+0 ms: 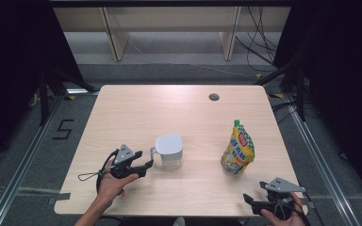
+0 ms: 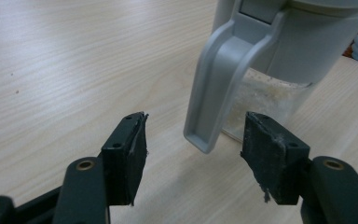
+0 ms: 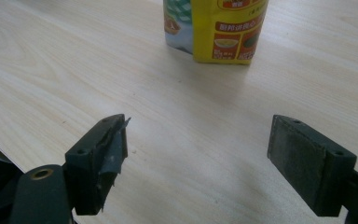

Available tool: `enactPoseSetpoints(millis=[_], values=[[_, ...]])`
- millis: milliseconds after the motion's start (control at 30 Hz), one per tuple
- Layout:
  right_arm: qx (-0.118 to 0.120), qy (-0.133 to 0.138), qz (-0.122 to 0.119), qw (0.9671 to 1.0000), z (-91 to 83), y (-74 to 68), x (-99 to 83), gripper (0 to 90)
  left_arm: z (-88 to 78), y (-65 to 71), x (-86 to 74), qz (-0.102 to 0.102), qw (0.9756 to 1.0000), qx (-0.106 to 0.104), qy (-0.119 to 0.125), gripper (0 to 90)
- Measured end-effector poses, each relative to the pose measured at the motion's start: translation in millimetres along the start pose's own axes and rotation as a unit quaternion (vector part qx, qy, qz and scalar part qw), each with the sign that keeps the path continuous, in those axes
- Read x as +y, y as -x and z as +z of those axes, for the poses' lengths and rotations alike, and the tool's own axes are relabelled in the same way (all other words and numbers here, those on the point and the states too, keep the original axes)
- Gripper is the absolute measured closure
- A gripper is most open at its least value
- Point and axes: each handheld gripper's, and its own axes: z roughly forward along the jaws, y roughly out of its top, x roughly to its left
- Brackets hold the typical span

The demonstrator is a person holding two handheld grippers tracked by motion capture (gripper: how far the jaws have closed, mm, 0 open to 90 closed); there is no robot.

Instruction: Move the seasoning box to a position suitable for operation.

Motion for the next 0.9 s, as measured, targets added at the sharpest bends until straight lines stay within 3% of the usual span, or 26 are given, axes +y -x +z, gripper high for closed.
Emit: enactPoseSetpoints(millis=[33, 67, 167, 200, 300, 367, 400, 500, 533, 633, 667, 900], values=[[-0.006, 0.004, -0.015, 0.9999, 0.2, 1.9, 0.2, 21.0, 0.0, 0.0, 0.0, 0.0, 1.0, 0.0, 0.0, 40.1], [-0.006, 0.004, -0.015, 0.9999, 0.2, 1.9, 0.2, 21.0, 0.8, -1.1, 1.3, 0.006, 1.0, 0.002, 0.0, 40.1], [-0.004, 0.008, -0.009, 0.9999, 0.6, 2.0, -0.3, 21.1, 5.9, -0.9, 3.9, 0.008, 0.9999, -0.008, 0.007, 45.5], [-0.006, 0.005, 0.005, 1.0, -0.1, 0.6, -0.7, 21.2, 9.5, -1.1, 5.1, 0.024, 0.9996, -0.013, 0.001, 48.8], [-0.009, 0.004, 0.005, 0.9999, 0.0, 0.3, -0.9, 21.2, 12.5, -1.6, 5.0, 0.036, 0.9993, -0.009, -0.005, 54.6], [-0.006, 0.003, 0.006, 1.0, -0.3, -0.2, -0.8, 21.3, 15.2, -1.9, 5.5, 0.033, 0.9992, -0.021, -0.002, 58.3], [-0.011, 0.006, -0.015, 0.9998, -0.1, 2.5, -0.2, 21.5, 14.9, -1.0, 6.3, 0.046, 0.9987, -0.02, -0.002, 61.2], [-0.01, 0.007, -0.015, 0.9998, -0.1, 2.3, -0.2, 21.9, 15.0, 2.2, 7.7, 0.058, 0.9982, -0.017, -0.004, 66.5], [0.005, -0.001, -0.007, 1.0, 0.9, 1.6, 0.0, 21.9, 16.1, 2.2, 10.0, 0.068, 0.9975, -0.018, -0.004, 68.4], [0.003, -0.001, -0.01, 0.9999, 1.3, 1.4, -0.2, 21.9, 18.3, 3.0, 11.1, 0.063, 0.9978, -0.019, 0.0, 68.3], [0.0, -0.004, 0.002, 1.0, 0.4, -0.2, -0.4, 21.9, 19.9, 2.4, 11.4, 0.063, 0.9978, -0.022, 0.002, 68.3], [-0.002, -0.002, -0.007, 1.0, 0.9, 0.5, -0.3, 22.1, 19.3, 0.4, 11.0, 0.062, 0.9977, -0.029, 0.003, 69.1]])
